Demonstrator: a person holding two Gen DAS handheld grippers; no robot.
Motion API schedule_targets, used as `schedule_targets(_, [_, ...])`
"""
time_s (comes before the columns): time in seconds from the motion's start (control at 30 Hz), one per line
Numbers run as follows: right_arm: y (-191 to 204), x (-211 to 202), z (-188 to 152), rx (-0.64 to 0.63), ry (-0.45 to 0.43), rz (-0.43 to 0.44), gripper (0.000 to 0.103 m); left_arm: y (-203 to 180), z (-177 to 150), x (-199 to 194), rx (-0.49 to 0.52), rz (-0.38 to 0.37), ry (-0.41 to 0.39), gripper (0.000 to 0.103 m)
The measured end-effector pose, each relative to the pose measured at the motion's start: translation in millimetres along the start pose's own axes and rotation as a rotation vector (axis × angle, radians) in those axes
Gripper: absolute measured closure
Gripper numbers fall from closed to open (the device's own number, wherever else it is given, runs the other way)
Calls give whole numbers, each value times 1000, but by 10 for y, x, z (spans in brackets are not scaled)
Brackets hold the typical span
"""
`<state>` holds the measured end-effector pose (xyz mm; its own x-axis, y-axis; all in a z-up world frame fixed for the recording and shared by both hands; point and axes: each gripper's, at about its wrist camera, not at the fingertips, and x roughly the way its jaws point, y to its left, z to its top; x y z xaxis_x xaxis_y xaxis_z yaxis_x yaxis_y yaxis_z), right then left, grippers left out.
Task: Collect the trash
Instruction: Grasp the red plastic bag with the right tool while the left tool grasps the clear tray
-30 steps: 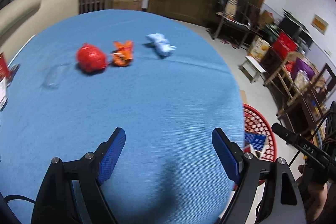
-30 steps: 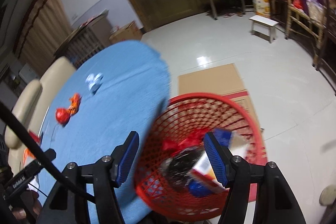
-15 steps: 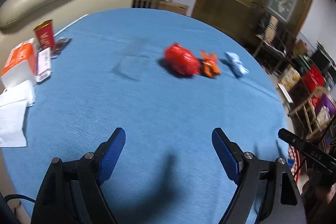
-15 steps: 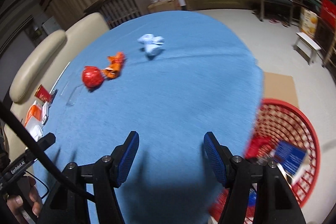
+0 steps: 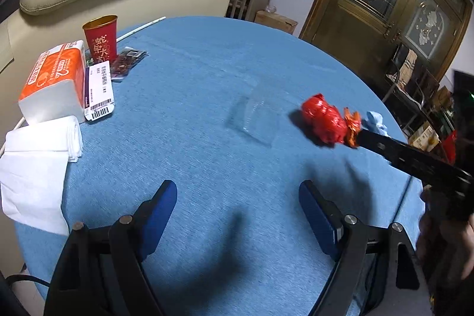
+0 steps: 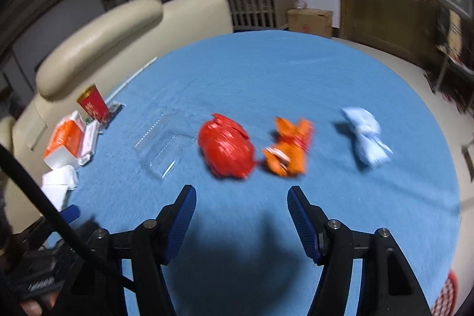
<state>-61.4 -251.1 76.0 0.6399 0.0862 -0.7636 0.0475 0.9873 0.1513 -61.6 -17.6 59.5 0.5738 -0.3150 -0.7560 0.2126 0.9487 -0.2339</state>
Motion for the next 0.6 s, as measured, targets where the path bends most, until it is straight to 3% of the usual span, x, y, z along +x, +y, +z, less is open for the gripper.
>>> schedule_targets(0.4, [361, 823, 427, -170, 94, -52, 36, 161, 253, 173, -21, -8, -8, 18])
schedule_targets(0.43, [365, 864, 429, -177, 100, -58, 38, 149, 277, 199, -19, -12, -6, 18])
schedule_targets(0.5, [335, 917, 434, -176, 116, -47, 51, 101, 316, 236, -2, -16, -11, 18])
schedule_targets(0.6, [287, 875, 447, -147, 103, -19, 54, 36, 375, 297, 15, -29, -13, 18])
